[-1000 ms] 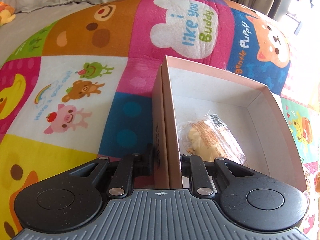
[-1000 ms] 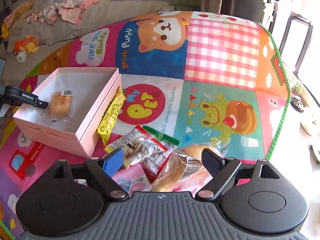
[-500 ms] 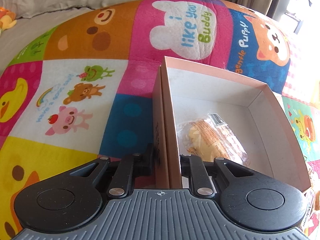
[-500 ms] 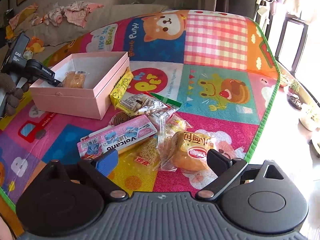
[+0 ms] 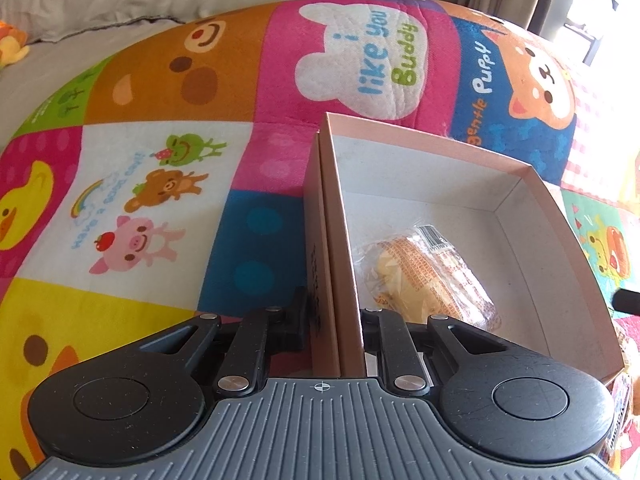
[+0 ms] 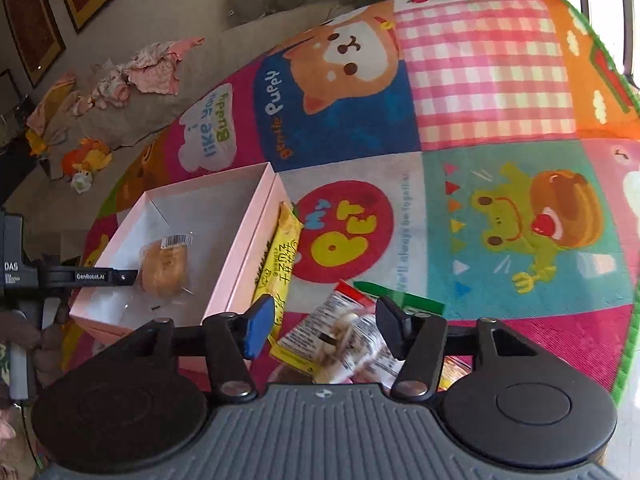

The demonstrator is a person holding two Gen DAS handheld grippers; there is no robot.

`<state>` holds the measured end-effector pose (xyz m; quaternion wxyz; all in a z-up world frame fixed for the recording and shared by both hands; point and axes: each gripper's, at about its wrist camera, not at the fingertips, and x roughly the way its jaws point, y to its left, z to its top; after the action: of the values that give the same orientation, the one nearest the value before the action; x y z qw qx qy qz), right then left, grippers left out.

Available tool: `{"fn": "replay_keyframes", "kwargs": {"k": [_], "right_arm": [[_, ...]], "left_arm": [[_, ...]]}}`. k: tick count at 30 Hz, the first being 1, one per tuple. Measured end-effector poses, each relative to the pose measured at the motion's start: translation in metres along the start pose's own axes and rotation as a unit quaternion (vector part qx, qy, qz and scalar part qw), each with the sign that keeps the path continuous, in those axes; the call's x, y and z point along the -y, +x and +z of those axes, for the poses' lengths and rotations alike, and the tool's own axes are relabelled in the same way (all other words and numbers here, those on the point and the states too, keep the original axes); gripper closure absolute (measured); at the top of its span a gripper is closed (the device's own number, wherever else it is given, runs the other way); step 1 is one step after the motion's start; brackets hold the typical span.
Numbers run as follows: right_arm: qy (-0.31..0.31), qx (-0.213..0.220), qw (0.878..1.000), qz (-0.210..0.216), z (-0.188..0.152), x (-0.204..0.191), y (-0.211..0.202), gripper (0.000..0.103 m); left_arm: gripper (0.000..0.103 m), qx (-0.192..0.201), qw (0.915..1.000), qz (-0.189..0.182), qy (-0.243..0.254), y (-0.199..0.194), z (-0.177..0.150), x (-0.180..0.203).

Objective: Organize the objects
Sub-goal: 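Grasp the yellow stick snack with the right gripper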

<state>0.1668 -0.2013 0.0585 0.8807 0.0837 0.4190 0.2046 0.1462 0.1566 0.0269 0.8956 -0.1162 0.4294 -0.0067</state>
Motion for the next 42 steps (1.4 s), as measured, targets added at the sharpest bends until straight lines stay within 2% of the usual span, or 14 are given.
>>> {"fn": "replay_keyframes", "kwargs": {"k": [4,8,9,10,12,13,17,22,24,27,29,33,37,42], "right_arm": [[0.032,-0.041,0.998,0.036,0.019,-0.002,0.050,0.052],[0.007,-0.056,0.998,0.010,0.021,-0.006,0.073,0.051],[0.000,-0.049,0.999,-0.001,0.022,-0.006,0.071,0.048],[-0.014,-0.032,0.999,-0.034,0.023,-0.009,0.066,0.049],[-0.065,0.010,0.990,-0.128,0.026,-0.017,0.054,0.050],[-0.069,0.021,0.989,-0.131,0.027,-0.016,0.047,0.050],[-0.026,0.011,0.997,-0.075,0.034,-0.004,0.035,0.050],[-0.018,-0.019,0.998,-0.053,0.030,-0.007,0.056,0.050],[-0.016,-0.029,0.998,-0.059,0.027,-0.010,0.070,0.051],[-0.023,-0.033,0.996,-0.078,0.020,-0.014,0.083,0.057],[-0.044,-0.038,0.995,-0.081,0.016,-0.021,0.080,0.074],[-0.072,-0.022,0.993,-0.090,0.005,-0.035,0.051,0.079],[-0.076,0.005,0.994,-0.077,-0.006,-0.043,-0.005,0.080],[-0.090,0.012,0.995,-0.052,-0.031,-0.057,-0.079,0.082]], "left_arm": [[0.084,0.000,1.0000,-0.005,0.000,0.000,0.000,-0.001],[0.083,0.000,1.0000,-0.010,0.000,0.000,0.000,-0.003],[0.083,0.001,0.9999,-0.010,0.000,0.000,0.000,-0.003],[0.083,0.001,0.9999,-0.011,-0.001,-0.001,-0.001,-0.003],[0.083,0.002,0.9999,-0.012,-0.001,-0.001,-0.001,-0.004],[0.083,0.002,0.9999,-0.013,-0.001,-0.001,-0.001,-0.004],[0.083,0.004,0.9999,-0.016,-0.003,-0.001,-0.001,-0.004],[0.083,0.004,0.9999,-0.014,-0.001,-0.001,-0.001,-0.004],[0.083,0.003,0.9999,-0.012,0.001,-0.001,-0.001,-0.003],[0.083,0.004,0.9999,-0.011,0.007,-0.001,-0.001,-0.002],[0.084,0.005,0.9999,-0.009,0.012,-0.001,-0.002,-0.001],[0.085,0.009,0.9995,0.005,0.031,-0.001,-0.004,0.006],[0.085,0.004,0.9993,0.005,0.037,-0.001,-0.004,0.010],[0.085,0.005,0.9990,0.004,0.045,0.000,-0.006,0.017]]}}
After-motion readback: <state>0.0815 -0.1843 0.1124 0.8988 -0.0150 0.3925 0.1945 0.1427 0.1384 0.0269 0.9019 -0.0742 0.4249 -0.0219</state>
